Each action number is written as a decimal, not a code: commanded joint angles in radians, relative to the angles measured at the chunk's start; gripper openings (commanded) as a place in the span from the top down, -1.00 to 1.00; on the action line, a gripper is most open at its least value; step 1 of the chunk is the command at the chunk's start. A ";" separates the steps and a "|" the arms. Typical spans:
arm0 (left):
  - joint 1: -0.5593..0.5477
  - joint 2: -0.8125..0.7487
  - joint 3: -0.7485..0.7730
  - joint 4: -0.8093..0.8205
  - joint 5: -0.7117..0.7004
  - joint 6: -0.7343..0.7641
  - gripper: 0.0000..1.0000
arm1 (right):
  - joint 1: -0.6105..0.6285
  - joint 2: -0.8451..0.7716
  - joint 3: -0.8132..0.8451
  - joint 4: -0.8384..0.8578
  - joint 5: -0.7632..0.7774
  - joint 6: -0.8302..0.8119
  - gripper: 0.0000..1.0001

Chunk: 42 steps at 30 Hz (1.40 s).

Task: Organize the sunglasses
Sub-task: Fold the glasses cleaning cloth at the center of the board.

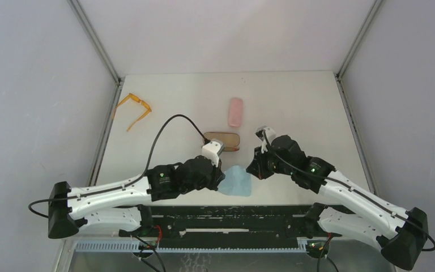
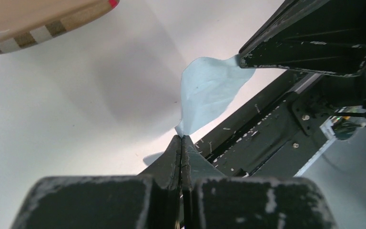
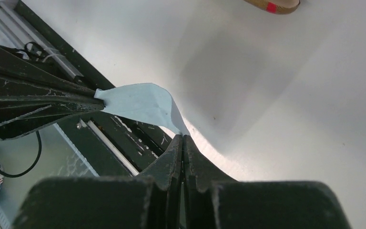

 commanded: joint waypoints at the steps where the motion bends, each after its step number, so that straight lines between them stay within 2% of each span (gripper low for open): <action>1: -0.004 0.037 -0.030 0.023 -0.049 -0.018 0.99 | 0.004 0.049 0.003 0.019 0.029 0.031 1.00; 6: 0.026 0.089 -0.047 0.067 -0.039 -0.006 0.99 | -0.027 0.147 0.003 0.077 0.017 0.015 1.00; 11: 0.112 0.115 -0.088 0.135 0.014 0.034 1.00 | -0.074 0.228 0.003 0.165 -0.023 -0.022 1.00; 22: 0.292 0.275 -0.106 0.300 0.206 0.181 1.00 | -0.139 0.413 0.039 0.292 -0.059 -0.115 1.00; 34: 0.363 0.349 -0.127 0.368 0.263 0.245 1.00 | -0.165 0.510 0.051 0.344 -0.052 -0.155 1.00; 42: 0.363 0.319 -0.190 0.410 0.306 0.262 0.99 | -0.154 0.506 0.029 0.346 -0.092 -0.191 1.00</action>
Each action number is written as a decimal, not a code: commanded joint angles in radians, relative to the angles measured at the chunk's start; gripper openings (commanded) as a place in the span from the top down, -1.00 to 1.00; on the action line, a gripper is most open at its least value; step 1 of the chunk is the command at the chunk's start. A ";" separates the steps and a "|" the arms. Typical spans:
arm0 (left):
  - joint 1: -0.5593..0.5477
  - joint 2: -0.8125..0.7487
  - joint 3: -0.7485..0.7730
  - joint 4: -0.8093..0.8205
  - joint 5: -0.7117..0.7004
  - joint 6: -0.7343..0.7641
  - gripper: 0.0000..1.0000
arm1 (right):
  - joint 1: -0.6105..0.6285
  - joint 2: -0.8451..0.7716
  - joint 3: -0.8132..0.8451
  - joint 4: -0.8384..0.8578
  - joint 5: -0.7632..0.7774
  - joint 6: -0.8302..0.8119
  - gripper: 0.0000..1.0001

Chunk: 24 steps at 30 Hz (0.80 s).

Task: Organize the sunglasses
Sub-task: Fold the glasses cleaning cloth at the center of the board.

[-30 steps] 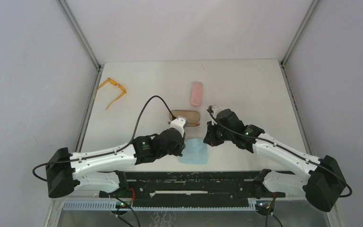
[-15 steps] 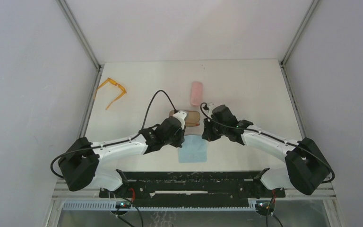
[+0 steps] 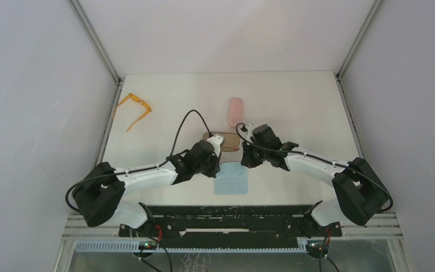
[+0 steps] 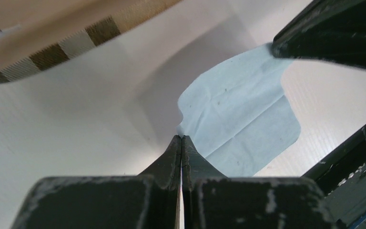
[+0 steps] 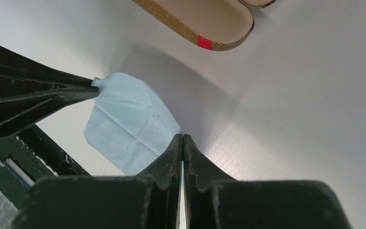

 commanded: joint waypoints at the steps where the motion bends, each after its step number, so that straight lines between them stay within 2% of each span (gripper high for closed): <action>1: 0.004 -0.042 -0.062 0.075 0.054 0.036 0.99 | 0.007 -0.027 0.010 0.055 -0.047 -0.046 1.00; 7: 0.004 -0.100 -0.124 0.094 0.093 0.052 0.99 | 0.020 -0.048 -0.015 0.042 -0.072 -0.064 1.00; 21: 0.002 -0.121 -0.152 0.089 0.134 0.054 1.00 | 0.054 -0.074 -0.052 -0.021 -0.092 -0.038 1.00; 24: 0.001 -0.119 -0.161 0.094 0.132 0.047 0.93 | 0.065 -0.080 -0.060 -0.031 -0.095 -0.034 1.00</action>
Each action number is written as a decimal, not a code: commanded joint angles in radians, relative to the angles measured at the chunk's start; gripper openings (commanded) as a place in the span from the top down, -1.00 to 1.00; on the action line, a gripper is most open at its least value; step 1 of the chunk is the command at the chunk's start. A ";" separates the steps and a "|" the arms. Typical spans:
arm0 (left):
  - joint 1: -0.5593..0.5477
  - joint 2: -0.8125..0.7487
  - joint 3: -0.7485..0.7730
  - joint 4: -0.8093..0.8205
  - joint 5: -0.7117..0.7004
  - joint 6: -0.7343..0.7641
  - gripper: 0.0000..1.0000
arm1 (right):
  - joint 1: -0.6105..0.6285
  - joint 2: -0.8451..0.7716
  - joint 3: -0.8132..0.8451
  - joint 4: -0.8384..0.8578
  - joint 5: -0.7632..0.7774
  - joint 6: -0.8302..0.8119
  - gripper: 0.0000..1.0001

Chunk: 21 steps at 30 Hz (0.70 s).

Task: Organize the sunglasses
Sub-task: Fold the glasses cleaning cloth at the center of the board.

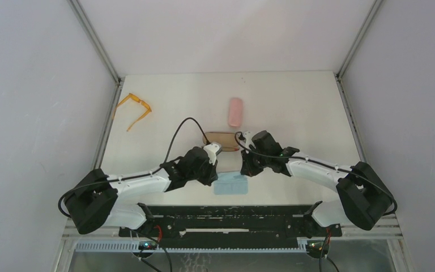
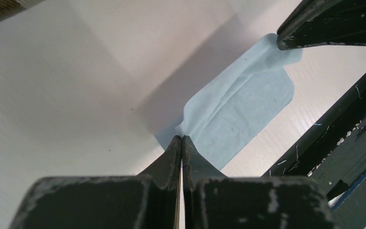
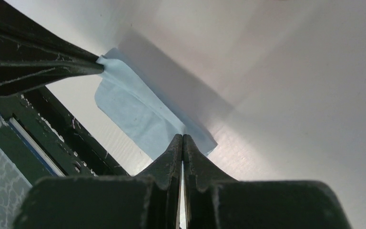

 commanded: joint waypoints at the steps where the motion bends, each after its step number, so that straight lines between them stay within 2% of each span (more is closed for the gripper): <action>1: 0.001 -0.024 -0.023 0.039 0.019 0.010 0.89 | 0.018 -0.038 -0.011 -0.009 -0.016 0.006 1.00; 7: -0.009 -0.016 -0.032 0.055 0.035 0.002 0.85 | 0.026 -0.043 -0.023 -0.027 -0.020 0.015 1.00; 11: -0.019 -0.012 -0.038 0.062 0.046 -0.004 0.73 | 0.030 -0.041 -0.023 -0.032 -0.027 0.016 1.00; 17: -0.028 -0.037 -0.063 0.087 0.066 -0.026 0.43 | 0.036 -0.045 -0.027 -0.041 -0.038 0.009 1.00; 21: -0.030 -0.061 -0.098 0.118 0.087 -0.042 0.43 | 0.042 -0.048 -0.033 -0.048 -0.045 0.008 1.00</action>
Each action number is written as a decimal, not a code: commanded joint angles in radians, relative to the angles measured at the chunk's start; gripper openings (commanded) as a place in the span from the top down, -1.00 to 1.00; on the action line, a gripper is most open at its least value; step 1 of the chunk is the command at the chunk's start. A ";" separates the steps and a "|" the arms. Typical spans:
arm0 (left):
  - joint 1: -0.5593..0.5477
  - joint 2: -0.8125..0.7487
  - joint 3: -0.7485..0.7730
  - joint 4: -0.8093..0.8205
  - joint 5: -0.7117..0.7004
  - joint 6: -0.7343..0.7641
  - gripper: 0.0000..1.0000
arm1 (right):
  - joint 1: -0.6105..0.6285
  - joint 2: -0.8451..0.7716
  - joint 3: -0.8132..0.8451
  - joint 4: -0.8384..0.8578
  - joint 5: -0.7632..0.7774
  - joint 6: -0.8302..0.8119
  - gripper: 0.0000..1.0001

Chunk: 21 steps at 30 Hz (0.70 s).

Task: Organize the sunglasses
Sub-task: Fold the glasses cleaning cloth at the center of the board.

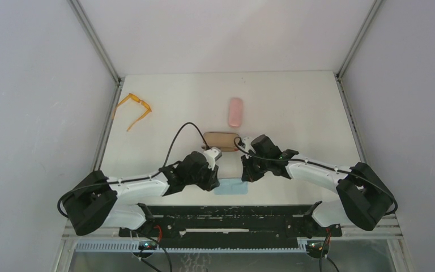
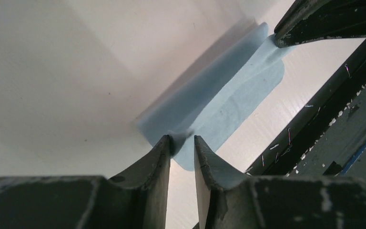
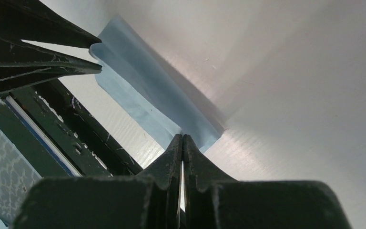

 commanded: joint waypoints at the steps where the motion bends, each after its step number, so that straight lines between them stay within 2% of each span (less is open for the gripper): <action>1: -0.006 -0.051 -0.038 0.070 0.039 -0.025 0.49 | 0.013 -0.039 -0.004 -0.003 -0.018 0.002 1.00; 10: -0.006 -0.065 -0.019 0.063 -0.004 -0.034 0.99 | 0.014 -0.068 -0.004 0.021 0.016 0.013 1.00; 21: -0.001 -0.075 0.011 0.070 -0.087 -0.019 1.00 | -0.001 -0.063 0.027 0.030 0.093 -0.011 1.00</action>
